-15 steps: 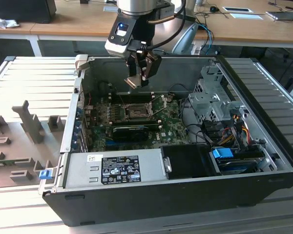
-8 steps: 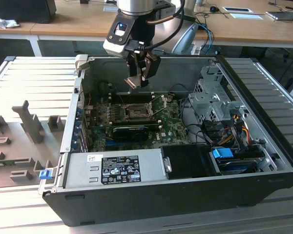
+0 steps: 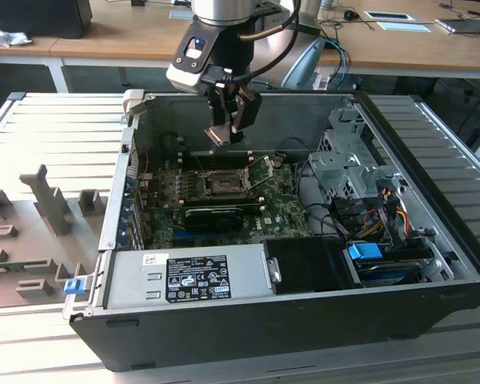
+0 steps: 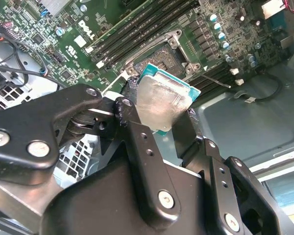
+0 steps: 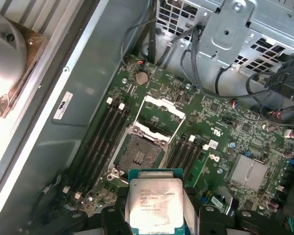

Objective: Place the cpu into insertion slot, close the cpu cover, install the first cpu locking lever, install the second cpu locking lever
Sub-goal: 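Place the cpu into insertion slot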

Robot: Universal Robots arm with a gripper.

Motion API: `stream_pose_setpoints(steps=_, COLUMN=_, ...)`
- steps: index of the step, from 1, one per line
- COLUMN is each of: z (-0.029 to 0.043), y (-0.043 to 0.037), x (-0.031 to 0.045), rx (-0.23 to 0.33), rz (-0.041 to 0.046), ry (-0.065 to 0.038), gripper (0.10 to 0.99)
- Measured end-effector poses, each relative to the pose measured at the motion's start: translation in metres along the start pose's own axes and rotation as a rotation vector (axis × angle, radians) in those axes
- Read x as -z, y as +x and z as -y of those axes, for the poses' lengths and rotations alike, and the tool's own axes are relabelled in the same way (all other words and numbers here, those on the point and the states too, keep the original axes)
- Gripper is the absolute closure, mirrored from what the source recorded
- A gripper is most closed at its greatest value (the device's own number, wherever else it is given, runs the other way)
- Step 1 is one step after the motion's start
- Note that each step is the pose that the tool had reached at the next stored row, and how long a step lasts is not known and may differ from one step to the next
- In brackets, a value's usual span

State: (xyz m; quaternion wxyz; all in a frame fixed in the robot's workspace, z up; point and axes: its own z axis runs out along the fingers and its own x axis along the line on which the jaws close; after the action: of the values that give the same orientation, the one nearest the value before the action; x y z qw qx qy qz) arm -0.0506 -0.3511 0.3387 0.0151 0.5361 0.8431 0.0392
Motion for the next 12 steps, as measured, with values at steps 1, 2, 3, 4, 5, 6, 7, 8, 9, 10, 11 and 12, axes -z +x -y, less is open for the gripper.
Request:
stream_pose_setpoints(steps=1, z=0.0, y=0.0, x=-0.0001, rx=-0.007, rz=0.0006, ry=0.0, gripper=0.561)
stream_pose_setpoints(steps=2, z=0.0, y=0.0, x=-0.0002, rx=-0.015, rz=0.0013, ry=0.0, gripper=0.561)
stream_pose_setpoints(steps=3, z=0.0, y=0.0, x=-0.0002, rx=-0.018, rz=0.0016, ry=0.0, gripper=0.561)
stream_pose_setpoints(steps=4, z=0.0, y=0.0, x=-0.0003, rx=-0.022, rz=0.0019, ry=0.0, gripper=0.561)
stream_pose_setpoints(steps=5, z=0.0, y=0.0, x=-0.0004, rx=-0.03, rz=0.0025, ry=-0.001, gripper=0.561)
stream_pose_setpoints(steps=6, z=0.0, y=0.0, x=-0.0005, rx=-0.035, rz=0.003, ry=-0.001, gripper=0.561)
stream_pose_setpoints(steps=7, z=0.0, y=0.0, x=-0.0006, rx=-0.041, rz=0.0034, ry=-0.001, gripper=0.561)
stream_pose_setpoints(steps=8, z=0.0, y=0.0, x=-0.0006, rx=-0.044, rz=0.0037, ry=-0.001, gripper=0.561)
stream_pose_setpoints(steps=9, z=0.0001, y=0.0, x=-0.0007, rx=-0.052, rz=0.0043, ry=-0.001, gripper=0.561)
stream_pose_setpoints(steps=10, z=0.0, y=0.0, x=-0.0008, rx=-0.057, rz=0.0047, ry=-0.001, gripper=0.561)
stream_pose_setpoints(steps=11, z=0.0001, y=0.0, x=-0.0009, rx=-0.06, rz=0.005, ry=-0.001, gripper=0.561)
stream_pose_setpoints(steps=12, z=0.0001, y=0.0, x=-0.0009, rx=-0.064, rz=0.0054, ry=-0.001, gripper=0.561)
